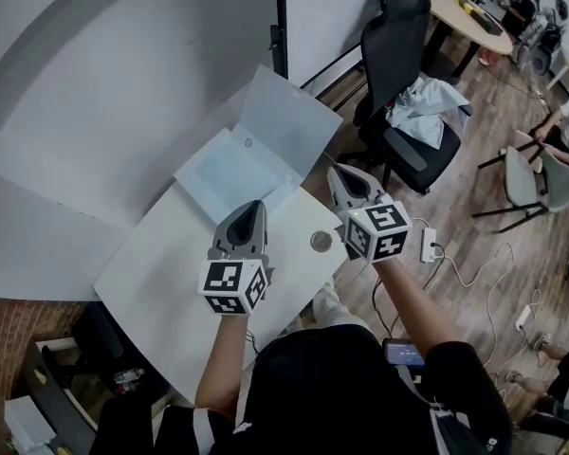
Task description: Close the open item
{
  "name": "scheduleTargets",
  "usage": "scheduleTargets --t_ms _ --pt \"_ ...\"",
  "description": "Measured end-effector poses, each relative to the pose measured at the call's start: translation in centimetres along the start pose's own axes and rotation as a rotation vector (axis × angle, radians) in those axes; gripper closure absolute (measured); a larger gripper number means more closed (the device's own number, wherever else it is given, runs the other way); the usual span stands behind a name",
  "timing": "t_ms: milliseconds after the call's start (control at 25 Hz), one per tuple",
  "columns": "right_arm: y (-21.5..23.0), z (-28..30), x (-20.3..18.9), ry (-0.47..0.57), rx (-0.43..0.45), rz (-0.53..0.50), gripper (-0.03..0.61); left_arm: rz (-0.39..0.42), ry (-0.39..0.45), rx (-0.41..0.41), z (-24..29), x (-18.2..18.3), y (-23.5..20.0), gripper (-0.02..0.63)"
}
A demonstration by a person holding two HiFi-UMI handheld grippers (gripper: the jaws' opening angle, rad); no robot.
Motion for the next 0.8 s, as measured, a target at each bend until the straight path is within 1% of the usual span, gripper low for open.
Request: scheduleTargets --t_ms 280,520,800 --pt "6.4 1.9 -1.0 -0.034 -0.034 0.044 0.541 -0.001 -0.053 -0.031 6.3 -0.9 1.8 0.601" --pt "11.1 3.8 -1.7 -0.062 -0.043 0.062 0.541 -0.023 -0.085 -0.018 11.2 -1.8 1.9 0.601" --pt "15.8 7.4 -3.0 -0.103 -0.027 0.084 0.541 -0.045 -0.117 0.003 16.3 -3.0 1.8 0.601"
Point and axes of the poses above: the fingertips, and each gripper's own axes: z forward along the fingers, y to its right, x out of its top, the point moved 7 cm from there along -z, backward along the fingers, and after that the axes turned 1 degree about -z, right-handed, at the moved point
